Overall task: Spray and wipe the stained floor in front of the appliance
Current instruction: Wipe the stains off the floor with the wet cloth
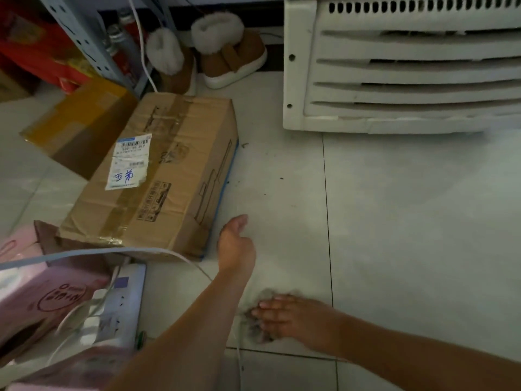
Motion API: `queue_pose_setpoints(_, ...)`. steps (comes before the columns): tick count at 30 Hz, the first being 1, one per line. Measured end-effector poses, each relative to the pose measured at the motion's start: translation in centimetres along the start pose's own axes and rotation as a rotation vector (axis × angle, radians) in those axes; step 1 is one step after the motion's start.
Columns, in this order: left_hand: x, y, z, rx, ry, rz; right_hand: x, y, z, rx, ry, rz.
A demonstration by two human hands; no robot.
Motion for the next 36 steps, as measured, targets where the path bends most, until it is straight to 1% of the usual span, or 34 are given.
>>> queue_pose_setpoints(1,0.1,-0.4,-0.1,-0.006,0.003,0.009,1.7,0.5,1.0,0.114,-0.014,0.041)
queue_pose_setpoints(2,0.3,-0.7,0.0,-0.013,0.005,0.019,3.3,2.0,2.6,0.179,-0.016,0.119)
queue_pose_setpoints(3,0.5,-1.0,0.2,-0.019,-0.003,0.032,5.0,4.3,5.1,0.085,-0.018,0.268)
queue_pose_setpoints(4,0.7,-1.2,0.3,-0.02,-0.024,0.046,6.9,7.3,7.4,0.105,-0.083,0.319)
queue_pose_setpoints(7,1.3,-1.2,1.1,-0.029,-0.067,0.052,10.9,15.5,13.1,0.204,-0.307,0.403)
queue_pose_setpoints(8,1.4,-1.1,1.2,-0.046,-0.07,0.043,11.7,17.6,14.6,0.2,-0.386,0.416)
queue_pose_setpoints(10,1.7,-1.2,1.5,-0.087,-0.071,0.032,13.1,18.8,18.0,0.258,-0.51,0.413)
queue_pose_setpoints(11,1.7,-1.4,1.6,-0.105,-0.06,0.022,13.3,18.5,19.1,0.307,-0.588,0.36)
queue_pose_setpoints(12,1.5,-1.6,1.6,-0.118,-0.047,0.008,13.1,17.8,19.6,0.284,-0.601,0.33)
queue_pose_setpoints(14,1.1,-2.2,1.9,-0.121,-0.029,-0.021,11.8,16.4,18.5,0.27,-0.603,0.348)
queue_pose_setpoints(16,0.4,-3.4,2.3,-0.072,-0.002,-0.069,8.5,14.4,16.5,0.336,-0.669,0.459)
queue_pose_setpoints(17,-0.1,-4.1,2.5,-0.034,0.007,-0.094,6.8,13.3,15.3,0.313,-0.714,0.484)
queue_pose_setpoints(18,-0.6,-4.9,2.9,0.014,0.009,-0.13,4.9,12.1,14.0,0.272,-0.712,0.497)
queue_pose_setpoints(20,-2.4,-6.6,3.8,0.125,0.004,-0.23,1.1,9.3,11.3,0.114,-0.664,0.462)
queue_pose_setpoints(21,-3.5,-7.5,4.3,0.174,-0.001,-0.29,-0.9,8.0,10.3,0.08,-0.672,0.485)
queue_pose_setpoints(23,-6.3,-9.0,5.3,0.253,-0.013,-0.408,-5.1,5.7,8.2,0.06,-0.743,0.461)
queue_pose_setpoints(28,-13.0,-12.5,7.1,0.327,-0.125,-0.605,-14.1,1.2,2.5,0.061,-1.001,0.417)
queue_pose_setpoints(31,-17.3,-15.6,6.7,0.431,-0.175,-0.757,-17.9,-1.4,-1.0,0.14,-1.113,0.401)
queue_pose_setpoints(34,-21.1,-18.1,5.8,0.53,-0.214,-0.897,-20.2,-1.2,-2.8,0.176,-1.147,0.395)
queue_pose_setpoints(36,-22.7,-19.3,5.1,0.567,-0.251,-0.917,-21.0,-0.1,-3.0,0.176,-1.217,0.336)
Point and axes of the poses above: each hand's wrist, its own x-axis towards the middle knuckle, its own y-axis out of the back of the hand, z = x × y, the point moved 1 cm from there along x, towards the middle knuckle, and after that the axes turned 5 degrees about -x, right-handed, at the moved point
